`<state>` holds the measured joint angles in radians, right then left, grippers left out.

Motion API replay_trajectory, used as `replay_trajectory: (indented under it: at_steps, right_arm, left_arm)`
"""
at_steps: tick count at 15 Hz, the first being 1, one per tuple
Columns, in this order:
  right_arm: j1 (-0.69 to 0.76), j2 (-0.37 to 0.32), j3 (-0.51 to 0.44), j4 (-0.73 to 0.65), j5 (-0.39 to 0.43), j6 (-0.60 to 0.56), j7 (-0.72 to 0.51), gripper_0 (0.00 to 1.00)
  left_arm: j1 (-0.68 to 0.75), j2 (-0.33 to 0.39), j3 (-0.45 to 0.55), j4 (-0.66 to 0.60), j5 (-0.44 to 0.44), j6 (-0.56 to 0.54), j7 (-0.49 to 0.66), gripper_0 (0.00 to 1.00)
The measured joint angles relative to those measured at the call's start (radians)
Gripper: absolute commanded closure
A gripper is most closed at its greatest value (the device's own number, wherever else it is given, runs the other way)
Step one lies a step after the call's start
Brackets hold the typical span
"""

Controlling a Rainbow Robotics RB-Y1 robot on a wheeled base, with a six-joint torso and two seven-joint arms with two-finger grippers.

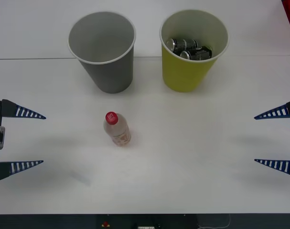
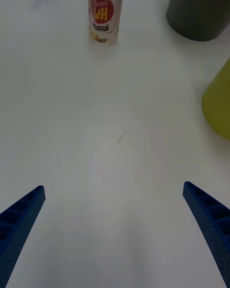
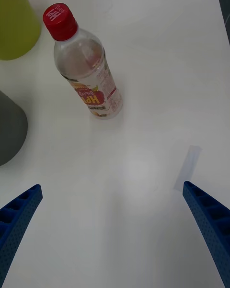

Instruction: Put the can into the green bin and the plastic bottle into the gray bin

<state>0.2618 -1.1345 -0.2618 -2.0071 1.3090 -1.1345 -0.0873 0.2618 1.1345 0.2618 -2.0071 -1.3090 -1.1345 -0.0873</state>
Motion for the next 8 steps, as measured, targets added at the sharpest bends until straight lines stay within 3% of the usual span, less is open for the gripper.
replay_trajectory:
  at_steps: [8]
  right_arm:
    - [0.0,0.0,0.0,0.0,0.0,0.0,0.0,0.0]
  left_arm:
    - [0.004,-0.03,0.009,0.018,0.01,0.024,0.003,0.0]
